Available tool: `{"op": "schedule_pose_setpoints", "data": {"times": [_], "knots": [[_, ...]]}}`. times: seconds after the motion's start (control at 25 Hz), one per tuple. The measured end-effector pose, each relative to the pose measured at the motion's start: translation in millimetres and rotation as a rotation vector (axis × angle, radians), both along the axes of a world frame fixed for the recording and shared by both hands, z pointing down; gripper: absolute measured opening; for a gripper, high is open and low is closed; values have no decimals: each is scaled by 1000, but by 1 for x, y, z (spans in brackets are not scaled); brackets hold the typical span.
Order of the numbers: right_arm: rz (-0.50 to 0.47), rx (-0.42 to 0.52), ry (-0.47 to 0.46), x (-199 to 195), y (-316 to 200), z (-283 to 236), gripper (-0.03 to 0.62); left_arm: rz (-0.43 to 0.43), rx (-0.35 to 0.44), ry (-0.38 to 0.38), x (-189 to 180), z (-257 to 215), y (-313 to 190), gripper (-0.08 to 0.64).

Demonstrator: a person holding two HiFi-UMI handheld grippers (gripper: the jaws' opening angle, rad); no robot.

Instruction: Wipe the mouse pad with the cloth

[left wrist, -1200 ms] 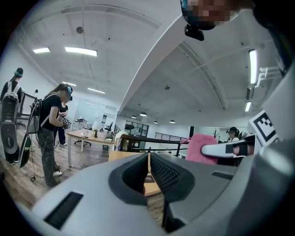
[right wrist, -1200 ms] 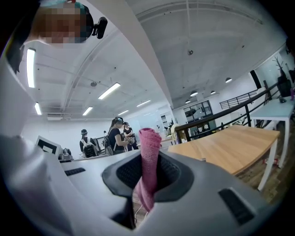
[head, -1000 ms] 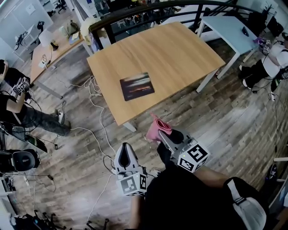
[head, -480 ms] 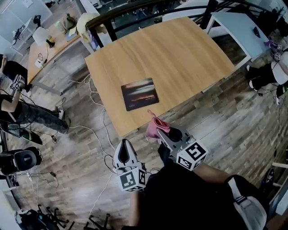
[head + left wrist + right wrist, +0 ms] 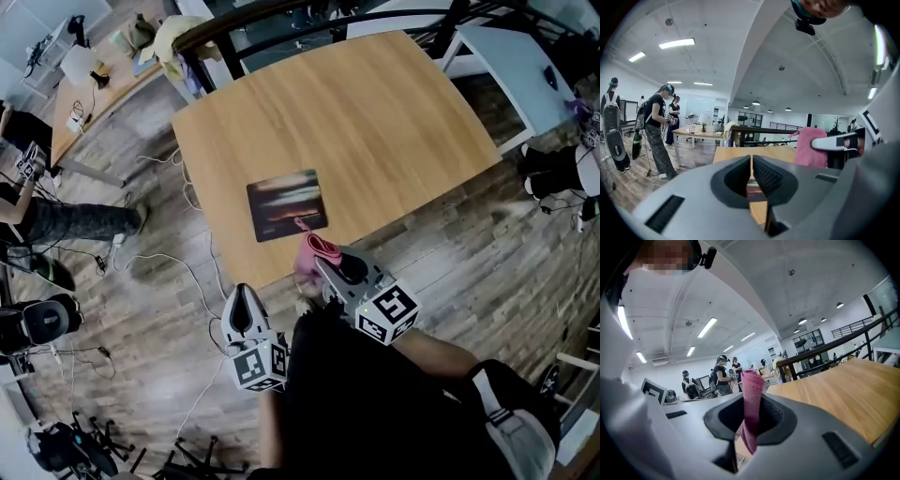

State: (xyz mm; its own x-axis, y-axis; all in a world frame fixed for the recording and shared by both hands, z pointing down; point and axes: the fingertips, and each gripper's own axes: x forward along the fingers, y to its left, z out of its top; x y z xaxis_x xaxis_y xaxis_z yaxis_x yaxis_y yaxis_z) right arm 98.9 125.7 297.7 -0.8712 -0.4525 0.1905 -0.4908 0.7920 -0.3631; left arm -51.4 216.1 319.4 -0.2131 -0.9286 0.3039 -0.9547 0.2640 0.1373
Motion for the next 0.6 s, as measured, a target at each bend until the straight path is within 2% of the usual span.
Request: {"op": "schedule_pose_setpoints", "data": {"times": [0.4,0.6], "knots": [[2,-51,29,-22,-32,29,63,76,-95,31,-4,45,-42,32],[10,-68,65,-43,-53,51,63,121,-163,79,-16,84,-63,32]]}}
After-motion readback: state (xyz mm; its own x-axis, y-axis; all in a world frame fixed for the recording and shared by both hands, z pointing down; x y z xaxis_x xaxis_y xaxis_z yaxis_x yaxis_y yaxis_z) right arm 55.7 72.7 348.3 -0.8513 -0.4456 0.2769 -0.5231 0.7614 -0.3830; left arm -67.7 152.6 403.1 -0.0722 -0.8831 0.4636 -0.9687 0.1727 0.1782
